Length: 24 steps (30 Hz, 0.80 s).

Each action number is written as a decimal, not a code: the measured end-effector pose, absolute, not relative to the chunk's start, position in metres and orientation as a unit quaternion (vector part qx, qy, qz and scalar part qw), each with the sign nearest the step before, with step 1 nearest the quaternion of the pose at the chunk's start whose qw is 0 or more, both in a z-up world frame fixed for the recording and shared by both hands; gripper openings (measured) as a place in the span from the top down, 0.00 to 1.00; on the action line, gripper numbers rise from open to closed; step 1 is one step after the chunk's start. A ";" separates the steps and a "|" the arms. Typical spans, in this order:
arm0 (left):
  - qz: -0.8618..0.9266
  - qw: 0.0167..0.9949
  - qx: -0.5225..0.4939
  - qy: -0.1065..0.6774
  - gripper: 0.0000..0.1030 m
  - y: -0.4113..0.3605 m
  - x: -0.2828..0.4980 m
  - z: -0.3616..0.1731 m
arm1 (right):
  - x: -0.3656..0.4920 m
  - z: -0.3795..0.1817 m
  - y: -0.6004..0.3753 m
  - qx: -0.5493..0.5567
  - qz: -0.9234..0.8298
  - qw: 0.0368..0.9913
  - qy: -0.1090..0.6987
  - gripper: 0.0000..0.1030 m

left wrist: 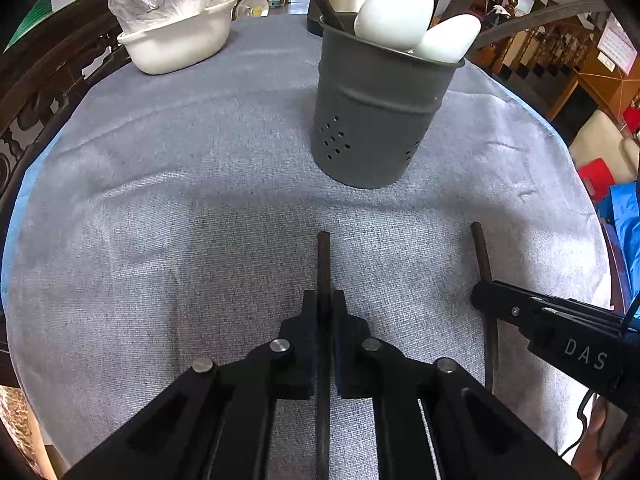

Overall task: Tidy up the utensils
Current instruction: 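Lift the chopsticks with both tools and carry them above the holder cup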

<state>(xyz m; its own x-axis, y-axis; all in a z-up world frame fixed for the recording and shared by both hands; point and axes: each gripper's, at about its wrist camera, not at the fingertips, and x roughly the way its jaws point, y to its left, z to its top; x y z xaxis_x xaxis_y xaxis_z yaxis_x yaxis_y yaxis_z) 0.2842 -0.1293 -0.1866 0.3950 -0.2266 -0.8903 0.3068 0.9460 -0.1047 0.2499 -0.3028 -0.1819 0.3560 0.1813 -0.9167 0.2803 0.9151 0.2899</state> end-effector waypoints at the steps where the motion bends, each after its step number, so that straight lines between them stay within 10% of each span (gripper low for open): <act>1: -0.163 0.834 0.034 0.526 0.94 -0.128 0.285 -0.187 | 0.252 -0.184 -0.303 0.202 -0.030 0.798 0.567 0.87; 24: -0.230 0.874 -0.058 0.423 0.94 -0.043 0.259 -0.088 | 0.203 -0.134 -0.303 0.224 0.031 0.856 0.464 0.88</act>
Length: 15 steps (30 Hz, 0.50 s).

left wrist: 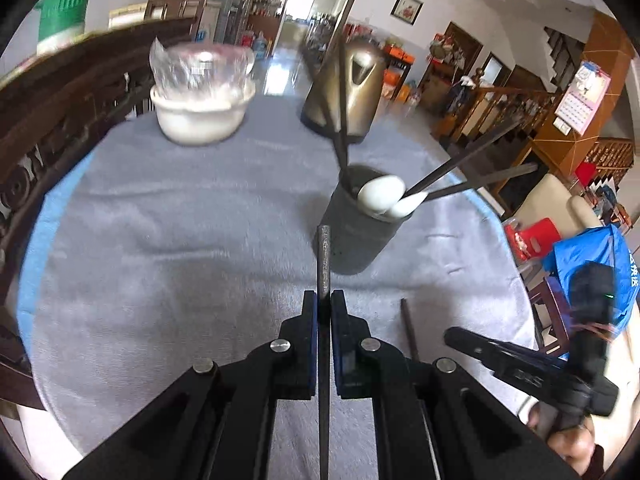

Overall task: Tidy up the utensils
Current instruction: 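Lift the chopsticks with both tools and carry them above the holder cup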

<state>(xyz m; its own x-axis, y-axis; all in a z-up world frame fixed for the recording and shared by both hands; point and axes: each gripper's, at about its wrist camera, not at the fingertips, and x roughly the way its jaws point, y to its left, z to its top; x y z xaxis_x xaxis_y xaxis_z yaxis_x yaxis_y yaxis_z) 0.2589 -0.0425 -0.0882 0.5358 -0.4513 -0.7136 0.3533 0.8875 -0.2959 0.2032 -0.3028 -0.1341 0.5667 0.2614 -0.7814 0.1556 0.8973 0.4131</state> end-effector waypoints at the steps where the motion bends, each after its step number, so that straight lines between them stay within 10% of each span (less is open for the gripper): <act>1: -0.230 0.878 -0.056 0.417 0.94 -0.042 0.255 -0.084 | 0.205 -0.137 -0.306 0.229 0.029 0.850 0.473 0.86; 5: -0.231 0.891 -0.052 0.387 0.94 -0.037 0.238 -0.065 | 0.218 -0.152 -0.309 0.241 0.029 0.828 0.506 0.66; 7: -0.231 0.897 -0.045 0.375 0.94 -0.039 0.231 -0.060 | 0.225 -0.159 -0.306 0.235 0.022 0.823 0.517 0.41; 12: -0.237 0.907 -0.035 0.347 0.94 -0.038 0.220 -0.050 | 0.241 -0.167 -0.298 0.200 0.002 0.836 0.511 0.45; 15: -0.239 0.910 -0.031 0.337 0.94 -0.037 0.219 -0.049 | 0.250 -0.177 -0.290 0.178 -0.007 0.825 0.536 0.66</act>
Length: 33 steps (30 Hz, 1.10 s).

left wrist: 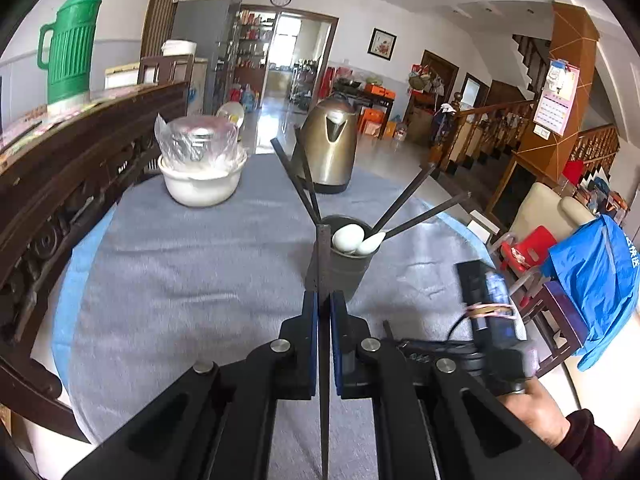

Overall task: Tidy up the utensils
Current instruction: 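Lift the chopsticks with both tools and carry them above the holder cup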

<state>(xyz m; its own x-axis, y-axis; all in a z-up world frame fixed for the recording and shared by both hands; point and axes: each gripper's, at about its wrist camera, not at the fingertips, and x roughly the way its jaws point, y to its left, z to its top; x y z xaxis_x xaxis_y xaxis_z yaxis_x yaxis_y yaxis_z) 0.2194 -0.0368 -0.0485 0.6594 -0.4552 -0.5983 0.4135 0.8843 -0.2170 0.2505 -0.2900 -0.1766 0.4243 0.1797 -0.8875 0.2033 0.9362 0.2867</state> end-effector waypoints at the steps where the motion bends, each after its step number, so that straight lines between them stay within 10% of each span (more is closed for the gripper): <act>1: -0.239 0.911 -0.031 0.336 0.94 -0.036 0.219 -0.049 | 0.253 -0.181 -0.287 0.172 -0.012 0.821 0.545 0.69; 6: -0.238 0.912 -0.035 0.333 0.94 -0.033 0.219 -0.048 | 0.255 -0.179 -0.272 0.110 -0.025 0.833 0.542 0.93; 33: -0.240 0.926 -0.053 0.288 0.94 -0.018 0.235 -0.002 | 0.184 -0.019 -0.259 0.177 0.042 0.943 0.280 0.94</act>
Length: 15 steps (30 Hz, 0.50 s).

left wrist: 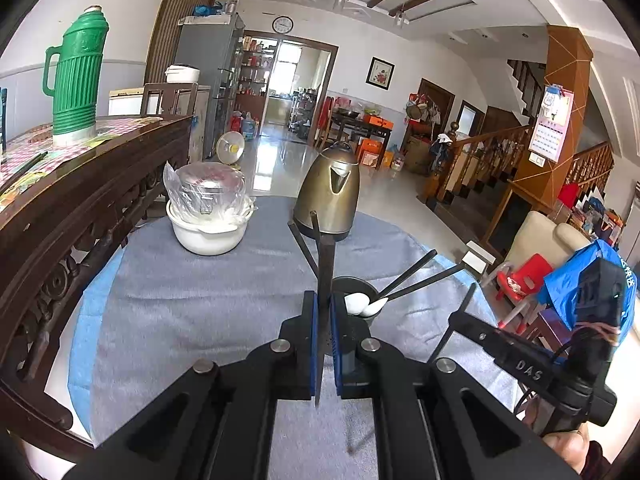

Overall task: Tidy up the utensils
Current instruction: 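Lift the chopsticks with both tools and carry them above the holder cup, then lower the chopsticks into the holder cup and open both tools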

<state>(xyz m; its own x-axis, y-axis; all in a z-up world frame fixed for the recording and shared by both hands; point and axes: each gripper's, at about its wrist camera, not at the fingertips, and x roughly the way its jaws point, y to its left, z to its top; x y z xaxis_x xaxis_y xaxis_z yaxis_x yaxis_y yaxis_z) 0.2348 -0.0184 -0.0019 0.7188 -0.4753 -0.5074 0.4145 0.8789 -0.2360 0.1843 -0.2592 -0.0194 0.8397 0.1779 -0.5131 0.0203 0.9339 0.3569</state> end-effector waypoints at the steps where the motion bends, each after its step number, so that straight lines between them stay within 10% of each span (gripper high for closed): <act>1: -0.240 0.926 -0.052 0.288 0.94 -0.019 0.234 -0.002 | 0.184 -0.017 -0.257 0.176 0.043 0.944 0.275 0.94; 15: -0.220 0.929 -0.019 0.296 0.94 -0.031 0.234 -0.002 | 0.186 0.006 -0.247 0.171 0.056 0.953 0.244 0.94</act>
